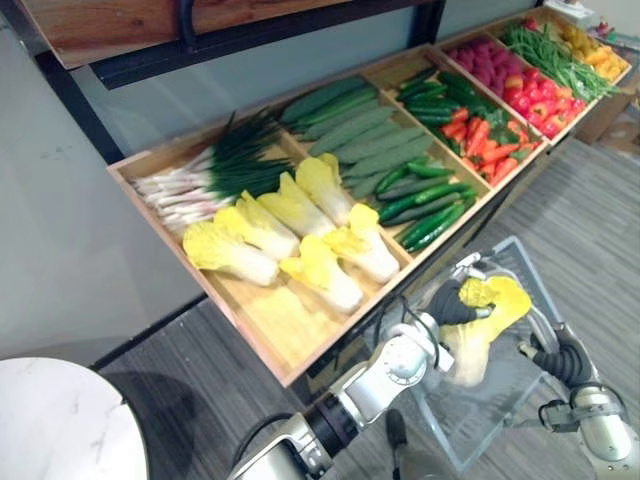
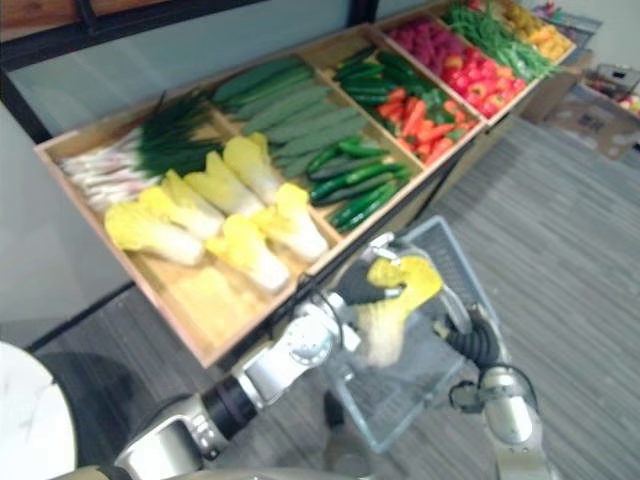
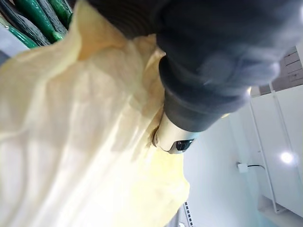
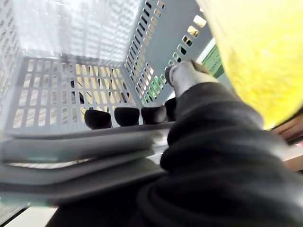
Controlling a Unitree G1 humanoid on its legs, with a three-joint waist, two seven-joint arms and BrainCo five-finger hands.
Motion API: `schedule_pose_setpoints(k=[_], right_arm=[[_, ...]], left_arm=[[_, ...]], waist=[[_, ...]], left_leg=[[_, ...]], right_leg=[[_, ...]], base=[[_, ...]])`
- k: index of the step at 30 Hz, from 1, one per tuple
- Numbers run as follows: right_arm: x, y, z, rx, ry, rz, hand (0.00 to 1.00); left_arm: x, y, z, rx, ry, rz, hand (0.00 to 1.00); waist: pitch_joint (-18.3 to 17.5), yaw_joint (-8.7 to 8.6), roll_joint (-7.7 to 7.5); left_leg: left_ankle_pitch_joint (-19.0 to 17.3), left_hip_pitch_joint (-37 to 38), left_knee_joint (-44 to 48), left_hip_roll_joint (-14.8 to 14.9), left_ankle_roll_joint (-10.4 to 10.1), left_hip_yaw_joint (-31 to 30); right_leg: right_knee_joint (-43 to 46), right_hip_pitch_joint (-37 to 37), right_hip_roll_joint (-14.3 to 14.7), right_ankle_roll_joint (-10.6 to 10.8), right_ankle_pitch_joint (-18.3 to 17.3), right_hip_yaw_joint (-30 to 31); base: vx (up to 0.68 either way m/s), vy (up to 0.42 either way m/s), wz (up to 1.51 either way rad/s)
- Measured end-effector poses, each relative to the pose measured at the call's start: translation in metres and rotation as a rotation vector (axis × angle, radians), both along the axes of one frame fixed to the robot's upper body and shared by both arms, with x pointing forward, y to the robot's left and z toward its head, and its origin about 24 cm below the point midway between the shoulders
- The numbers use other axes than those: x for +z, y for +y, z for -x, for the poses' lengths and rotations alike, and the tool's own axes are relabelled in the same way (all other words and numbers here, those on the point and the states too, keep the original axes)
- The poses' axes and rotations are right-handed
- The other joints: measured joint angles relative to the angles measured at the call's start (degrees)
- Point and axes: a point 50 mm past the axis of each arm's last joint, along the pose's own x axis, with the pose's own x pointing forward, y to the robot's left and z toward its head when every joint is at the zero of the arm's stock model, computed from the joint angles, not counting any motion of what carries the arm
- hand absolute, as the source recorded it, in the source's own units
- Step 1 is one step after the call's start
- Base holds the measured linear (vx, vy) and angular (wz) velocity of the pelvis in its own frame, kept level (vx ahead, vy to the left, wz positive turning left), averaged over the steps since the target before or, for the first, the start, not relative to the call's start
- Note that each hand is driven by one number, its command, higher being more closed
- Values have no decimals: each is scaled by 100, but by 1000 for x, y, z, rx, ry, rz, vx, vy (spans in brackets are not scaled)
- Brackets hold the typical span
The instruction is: Pick vegetable in the basket
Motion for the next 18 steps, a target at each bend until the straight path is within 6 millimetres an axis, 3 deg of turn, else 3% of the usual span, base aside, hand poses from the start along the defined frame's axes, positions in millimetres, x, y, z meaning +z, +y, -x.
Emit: schedule_pose_setpoints(k=[2, 3, 18], right_arm=[[3, -1, 0, 12, -13, -14, 100], [5, -1, -1, 20, -22, -13, 100], [10, 0, -4, 36, -49, -5, 100]], left_arm=[[-7, 2, -2, 18, 1, -36, 100], [-11, 4, -5, 34, 11, -54, 0], [-21, 18, -16, 119, 13, -106, 0]], waist=[[0, -14, 0], [0, -32, 0], [-2, -136, -1]], left_leg=[[-19, 8, 0, 5, -6, 1], [-32, 9, 3, 4, -3, 4], [-162, -87, 180, 11, 20, 27]], right_leg=[[-2, -2, 11, 0, 0, 9], [-2, -2, 11, 0, 0, 11], [17, -80, 10, -1, 0, 99]], base=[[24, -27, -4], [0, 0, 0], [2, -20, -2]])
